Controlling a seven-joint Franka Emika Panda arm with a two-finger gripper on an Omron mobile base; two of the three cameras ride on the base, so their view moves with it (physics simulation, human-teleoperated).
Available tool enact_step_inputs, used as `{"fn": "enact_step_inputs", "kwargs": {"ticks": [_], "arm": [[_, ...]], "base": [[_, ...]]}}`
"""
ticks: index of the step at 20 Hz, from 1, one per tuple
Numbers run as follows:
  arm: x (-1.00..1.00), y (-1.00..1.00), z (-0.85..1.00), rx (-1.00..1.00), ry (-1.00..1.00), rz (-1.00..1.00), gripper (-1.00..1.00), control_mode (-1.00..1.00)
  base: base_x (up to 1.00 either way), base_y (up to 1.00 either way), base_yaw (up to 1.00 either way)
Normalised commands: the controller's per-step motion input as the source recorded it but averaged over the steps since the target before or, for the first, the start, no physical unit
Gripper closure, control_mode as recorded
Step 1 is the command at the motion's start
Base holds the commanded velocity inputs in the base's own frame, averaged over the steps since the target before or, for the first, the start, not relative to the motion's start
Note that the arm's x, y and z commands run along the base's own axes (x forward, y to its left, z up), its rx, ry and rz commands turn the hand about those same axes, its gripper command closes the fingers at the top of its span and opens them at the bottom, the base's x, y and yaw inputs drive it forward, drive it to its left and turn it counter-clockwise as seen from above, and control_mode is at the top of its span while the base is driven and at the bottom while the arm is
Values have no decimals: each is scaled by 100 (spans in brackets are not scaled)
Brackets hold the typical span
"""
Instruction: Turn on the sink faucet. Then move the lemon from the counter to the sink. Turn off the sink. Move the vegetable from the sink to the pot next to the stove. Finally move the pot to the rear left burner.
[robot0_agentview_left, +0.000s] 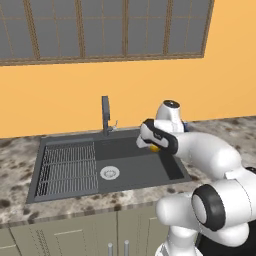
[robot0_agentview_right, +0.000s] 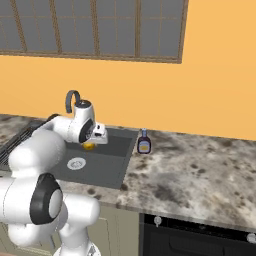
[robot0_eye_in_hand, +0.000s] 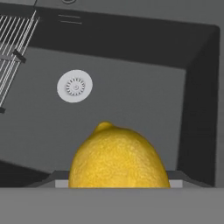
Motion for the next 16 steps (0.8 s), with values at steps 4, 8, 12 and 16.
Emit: {"fn": "enact_step_inputs", "kwargs": {"ticks": [4, 8, 12, 16], "arm": [[0, 1, 2, 0, 0, 0, 100, -100], [0, -4, 0, 0, -3, 1, 100, -100], [-59, -16, 4, 0, -16, -2, 100, -100], [-51, -11, 2, 0, -12, -4, 100, -100]], "base": [[0, 0, 0], [0, 0, 0], [0, 0, 0], [0, 0, 0]]}}
